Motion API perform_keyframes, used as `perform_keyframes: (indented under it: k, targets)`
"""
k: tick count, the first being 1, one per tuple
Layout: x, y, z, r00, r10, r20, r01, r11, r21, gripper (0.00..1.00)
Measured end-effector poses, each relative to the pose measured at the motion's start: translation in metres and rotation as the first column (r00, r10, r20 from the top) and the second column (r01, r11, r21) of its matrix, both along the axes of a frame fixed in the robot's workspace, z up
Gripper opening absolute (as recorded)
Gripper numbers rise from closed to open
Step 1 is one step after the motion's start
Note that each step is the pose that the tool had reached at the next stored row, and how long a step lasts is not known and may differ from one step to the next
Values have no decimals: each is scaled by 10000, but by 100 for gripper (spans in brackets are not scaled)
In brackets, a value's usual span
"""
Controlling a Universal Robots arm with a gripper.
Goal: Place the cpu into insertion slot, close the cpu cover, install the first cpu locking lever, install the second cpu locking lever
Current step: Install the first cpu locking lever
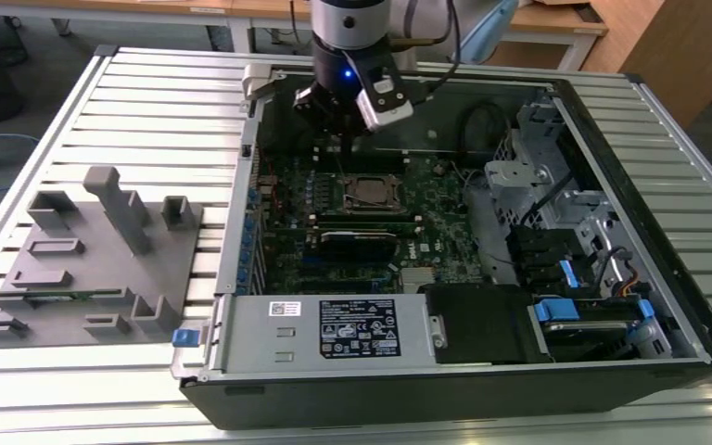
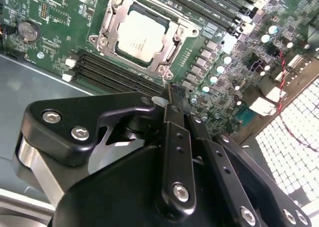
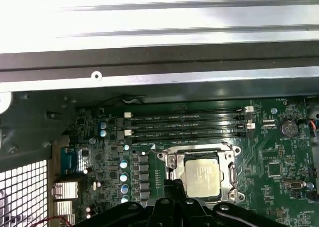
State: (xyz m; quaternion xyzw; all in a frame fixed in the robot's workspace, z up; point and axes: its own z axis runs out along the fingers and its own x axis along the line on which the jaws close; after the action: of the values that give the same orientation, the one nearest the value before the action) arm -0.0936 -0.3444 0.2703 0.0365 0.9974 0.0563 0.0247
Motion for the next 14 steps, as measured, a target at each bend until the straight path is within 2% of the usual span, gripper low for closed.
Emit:
perform_keyframes:
  k: [9, 14]
  targets:
    - [-213, -13, 0, 10000, 0, 94, 0, 10000, 0, 11]
    - [-269, -27, -6, 10000, 0, 100, 0, 10000, 44, 11]
